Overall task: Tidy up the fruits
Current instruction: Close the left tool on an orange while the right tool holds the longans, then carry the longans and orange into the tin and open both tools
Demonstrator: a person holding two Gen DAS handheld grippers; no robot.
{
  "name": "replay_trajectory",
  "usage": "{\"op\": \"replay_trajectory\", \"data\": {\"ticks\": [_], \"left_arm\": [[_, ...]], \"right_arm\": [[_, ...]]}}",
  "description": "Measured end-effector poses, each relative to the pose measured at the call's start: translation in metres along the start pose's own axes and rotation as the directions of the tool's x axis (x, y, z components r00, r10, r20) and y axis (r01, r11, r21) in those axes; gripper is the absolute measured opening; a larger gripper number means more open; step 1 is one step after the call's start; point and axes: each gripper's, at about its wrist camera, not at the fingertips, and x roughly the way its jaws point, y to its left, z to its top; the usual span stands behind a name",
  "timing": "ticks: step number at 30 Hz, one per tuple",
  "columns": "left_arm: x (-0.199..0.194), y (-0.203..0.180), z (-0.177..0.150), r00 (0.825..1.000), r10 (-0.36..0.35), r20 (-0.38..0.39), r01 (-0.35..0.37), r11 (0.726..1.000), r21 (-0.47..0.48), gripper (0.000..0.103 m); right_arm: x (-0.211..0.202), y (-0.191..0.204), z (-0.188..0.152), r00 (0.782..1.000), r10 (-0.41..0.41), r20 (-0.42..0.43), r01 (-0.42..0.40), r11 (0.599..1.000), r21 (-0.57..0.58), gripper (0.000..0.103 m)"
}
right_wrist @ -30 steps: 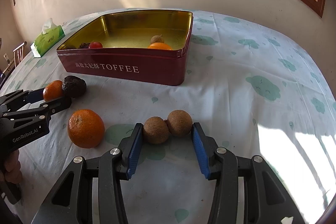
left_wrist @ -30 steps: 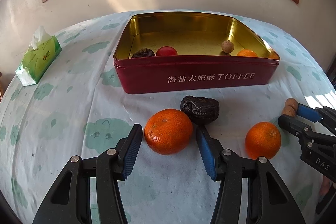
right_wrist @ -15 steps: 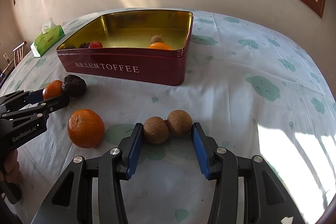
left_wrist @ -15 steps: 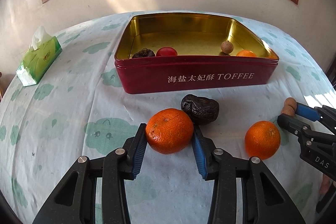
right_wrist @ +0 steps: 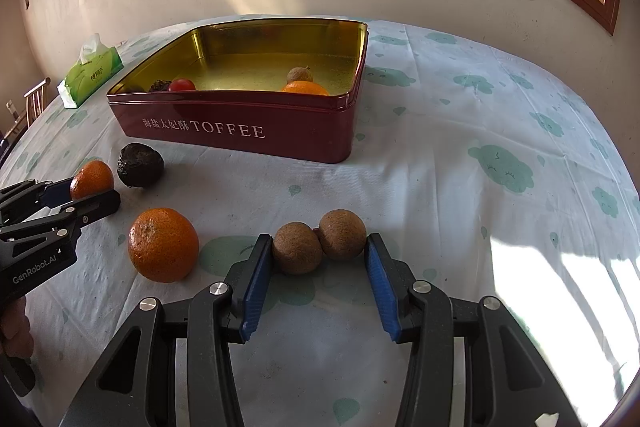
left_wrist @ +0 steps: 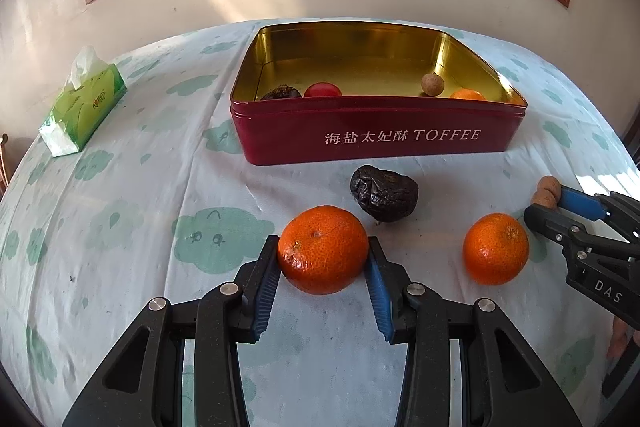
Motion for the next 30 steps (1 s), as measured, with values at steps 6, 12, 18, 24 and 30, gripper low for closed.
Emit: {"op": "replay_trajectory", "data": {"ticks": [6, 12, 18, 24, 30], "left_arm": [[-0.004, 0.004, -0.006, 1.000, 0.009, -0.001, -0.009, 1.000, -0.014, 0.042], [-0.006, 0.003, -0.008, 1.000, 0.016, -0.002, -0.016, 1.000, -0.014, 0.042], [-0.008, 0.002, -0.009, 1.000, 0.018, -0.011, -0.018, 1.000, -0.015, 0.042], [-0.010, 0.001, -0.009, 1.000, 0.012, -0.019, -0.013, 0.999, -0.030, 0.042], [-0.018, 0.000, -0.009, 1.000, 0.010, -0.008, -0.011, 0.999, -0.036, 0.042]], "right_arm": [[0.000, 0.000, 0.000, 1.000, -0.001, 0.000, 0.001, 1.000, -0.001, 0.044], [0.000, 0.001, 0.000, 1.000, -0.001, 0.000, 0.001, 1.000, -0.001, 0.044], [0.000, 0.001, 0.000, 1.000, -0.003, 0.000, 0.003, 1.000, -0.002, 0.044], [0.000, -0.001, 0.002, 1.000, -0.006, -0.007, 0.006, 1.000, 0.004, 0.043], [-0.008, -0.002, 0.000, 1.000, -0.009, -0.008, 0.009, 1.000, 0.010, 0.043]]}}
